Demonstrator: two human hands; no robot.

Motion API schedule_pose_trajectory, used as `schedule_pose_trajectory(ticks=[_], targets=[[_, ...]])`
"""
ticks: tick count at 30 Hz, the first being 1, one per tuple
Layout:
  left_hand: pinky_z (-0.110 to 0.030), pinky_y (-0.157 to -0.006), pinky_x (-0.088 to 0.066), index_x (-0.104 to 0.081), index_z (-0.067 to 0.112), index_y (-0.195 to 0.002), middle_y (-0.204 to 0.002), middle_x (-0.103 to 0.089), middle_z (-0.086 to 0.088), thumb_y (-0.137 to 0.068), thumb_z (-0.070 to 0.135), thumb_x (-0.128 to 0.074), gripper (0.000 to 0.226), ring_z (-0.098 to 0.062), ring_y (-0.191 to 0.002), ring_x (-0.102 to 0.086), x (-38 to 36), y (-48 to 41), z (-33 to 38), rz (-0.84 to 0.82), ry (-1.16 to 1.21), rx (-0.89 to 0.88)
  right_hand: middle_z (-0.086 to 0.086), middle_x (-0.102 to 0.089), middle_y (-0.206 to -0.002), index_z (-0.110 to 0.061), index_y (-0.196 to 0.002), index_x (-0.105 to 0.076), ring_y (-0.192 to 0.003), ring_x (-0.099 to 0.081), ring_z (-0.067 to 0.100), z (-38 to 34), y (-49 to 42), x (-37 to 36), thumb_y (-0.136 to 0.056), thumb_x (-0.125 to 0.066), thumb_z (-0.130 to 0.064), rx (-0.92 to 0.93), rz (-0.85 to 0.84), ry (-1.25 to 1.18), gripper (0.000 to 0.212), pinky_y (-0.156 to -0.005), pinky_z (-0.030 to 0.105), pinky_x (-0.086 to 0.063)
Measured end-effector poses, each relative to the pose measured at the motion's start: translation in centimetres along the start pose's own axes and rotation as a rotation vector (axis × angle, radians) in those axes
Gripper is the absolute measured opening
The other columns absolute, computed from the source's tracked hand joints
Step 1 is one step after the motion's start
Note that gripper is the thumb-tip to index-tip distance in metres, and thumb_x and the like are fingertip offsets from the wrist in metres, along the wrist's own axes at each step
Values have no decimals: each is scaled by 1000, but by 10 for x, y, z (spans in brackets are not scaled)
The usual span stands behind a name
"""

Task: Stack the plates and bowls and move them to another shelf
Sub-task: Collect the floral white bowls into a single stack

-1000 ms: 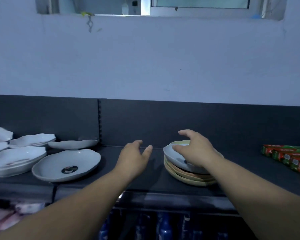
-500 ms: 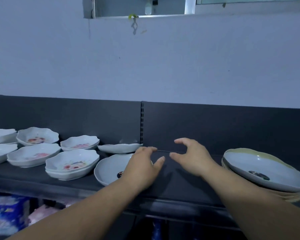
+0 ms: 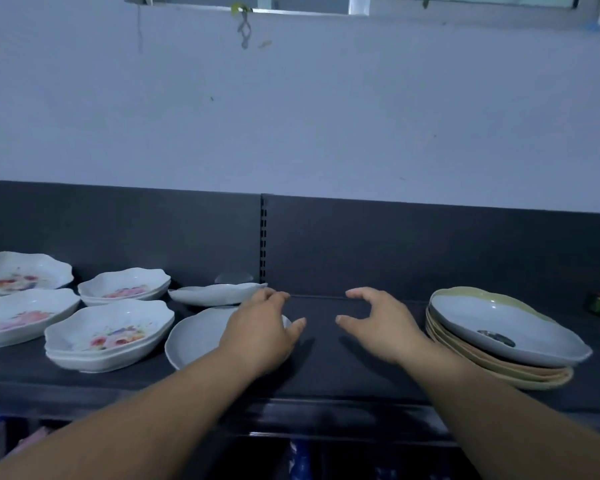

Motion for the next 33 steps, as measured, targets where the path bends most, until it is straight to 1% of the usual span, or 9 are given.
schedule_pose_trajectory(ticks=[5, 11, 15, 16, 20, 23, 26, 30, 33], targets=[[-33, -111, -31, -40, 27, -141, -151, -31, 5, -84, 65, -48, 69, -16, -136, -36, 5, 5, -30, -45, -128, 80, -6, -44, -145, -31, -137, -51, -130, -44, 14, -15, -10, -28, -87, -67, -39, 28, -72, -42, 53, -89, 20, -32], [-37, -109, -33, -36, 28, -143, -149, -36, 0, -87, 52, -51, 62, -22, -134, -38, 30, -16, -75, 104, -281, 137, -6, -42, -147, -30, -140, -50, -130, -43, 13, -40, -23, -58, -88, -66, -36, 54, -144, -87, 55, -88, 20, -32], [-38, -106, -35, -35, 31, -143, -141, -40, 0, -85, 44, -52, 62, -26, -128, -41, 35, -38, -106, 51, -327, 178, -6, -41, -146, -30, -141, -49, -118, -48, 13, -58, -30, -74, -89, -65, -35, 63, -171, -98, 54, -80, 19, -37], [-39, -105, -37, -36, 32, -142, -139, -41, -1, -85, 42, -53, 61, -27, -126, -41, 35, -42, -112, 16, -321, 190, -7, -41, -146, -30, -141, -48, -116, -49, 13, -62, -31, -79, -89, -64, -35, 64, -175, -98, 54, -77, 19, -38], [-41, -95, -45, -53, 27, -126, -123, -48, -5, -85, 35, -54, 42, -30, -113, -48, 32, -57, -126, -69, -261, 185, -7, -41, -146, -30, -141, -48, -127, -45, 13, -71, -33, -91, -90, -64, -35, 59, -179, -102, 54, -86, 21, -35], [-38, -91, -47, -65, 23, -110, -116, -54, -7, -84, 28, -56, 28, -29, -108, -54, 31, -67, -131, -34, -187, 140, -8, -42, -146, -30, -140, -50, -128, -44, 13, -74, -35, -94, -90, -63, -33, 47, -148, -92, 52, -87, 20, -33], [-34, -88, -48, -69, 20, -100, -114, -57, -7, -82, 18, -60, 20, -26, -104, -58, 31, -73, -134, 19, -137, 95, -9, -44, -145, -31, -137, -52, -127, -45, 12, -76, -35, -94, -89, -63, -32, 30, -104, -82, 49, -88, 19, -31], [-23, -82, -41, -69, 14, -101, -119, -52, -4, -84, 7, -60, 20, -23, -102, -59, 31, -71, -137, 105, -35, 47, -9, -47, -143, -30, -134, -55, -129, -44, 11, -78, -33, -96, -88, -64, -32, 27, -60, -80, 47, -91, 18, -31], [-21, -83, -36, -66, 10, -104, -122, -48, -3, -87, 10, -61, 18, -14, -100, -51, 39, -63, -132, 175, 83, -3, -9, -46, -142, -31, -136, -52, -131, -43, 11, -84, -31, -94, -89, -65, -32, 39, -32, -90, 49, -92, 18, -30]])
Point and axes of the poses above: each hand's wrist, its own y-axis away from the middle knuckle, its own x-axis out of the back of the hand, z = x × y, the point moved 1 cm from there along -y, towards the middle knuckle
